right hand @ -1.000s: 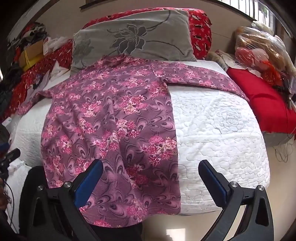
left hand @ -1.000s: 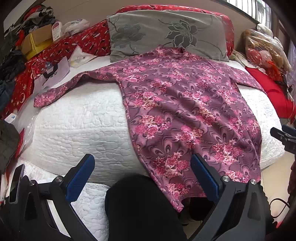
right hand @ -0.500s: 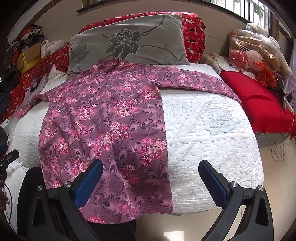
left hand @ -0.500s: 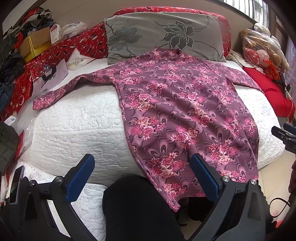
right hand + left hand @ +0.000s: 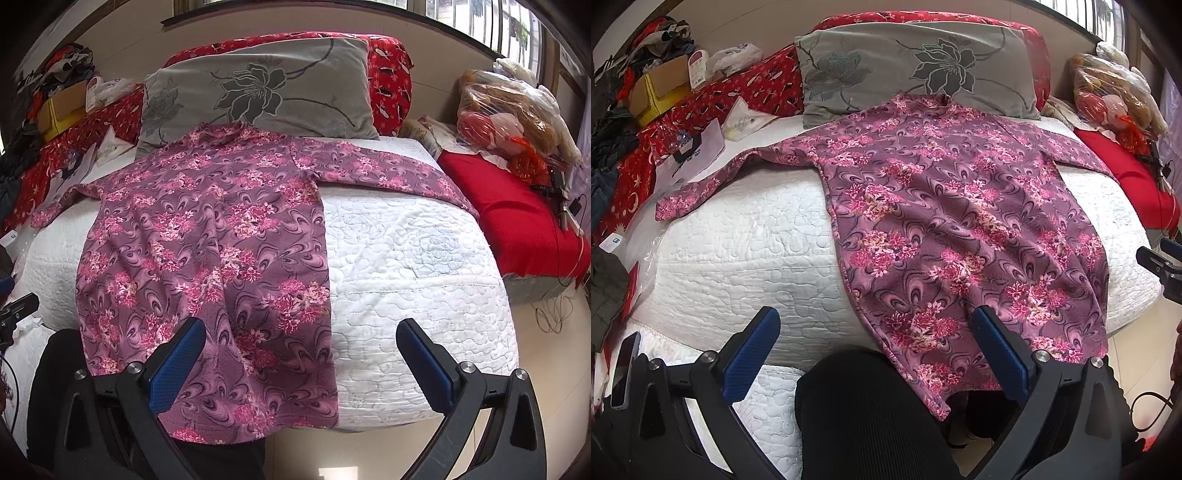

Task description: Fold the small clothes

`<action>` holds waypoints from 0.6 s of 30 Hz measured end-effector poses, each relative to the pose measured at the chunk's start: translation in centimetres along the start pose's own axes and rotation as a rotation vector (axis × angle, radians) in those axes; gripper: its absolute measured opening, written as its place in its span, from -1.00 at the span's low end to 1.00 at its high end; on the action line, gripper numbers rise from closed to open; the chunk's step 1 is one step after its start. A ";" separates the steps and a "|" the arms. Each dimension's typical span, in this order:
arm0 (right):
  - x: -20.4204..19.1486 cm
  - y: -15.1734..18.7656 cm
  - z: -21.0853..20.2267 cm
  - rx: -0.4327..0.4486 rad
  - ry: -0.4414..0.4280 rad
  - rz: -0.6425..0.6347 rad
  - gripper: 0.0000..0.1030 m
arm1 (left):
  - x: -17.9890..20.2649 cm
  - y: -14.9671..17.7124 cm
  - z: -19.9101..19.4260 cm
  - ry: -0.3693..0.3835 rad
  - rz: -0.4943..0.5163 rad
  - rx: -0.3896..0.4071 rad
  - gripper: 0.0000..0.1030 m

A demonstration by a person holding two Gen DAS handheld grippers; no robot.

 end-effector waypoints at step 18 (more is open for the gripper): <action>-0.4 -0.4 0.0 0.008 0.015 -0.022 0.99 | -0.4 -0.6 0.5 0.006 -0.016 -0.009 1.00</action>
Point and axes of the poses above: each gripper's, at about its wrist camera, not at the fingertips, and z roughly the way its jaws point, x to its right, y to its underside, the point moved 3 cm from there along z, roughly the way its jaws point, and after that the axes turned 12 degrees about -z, right-handed, at the moved point
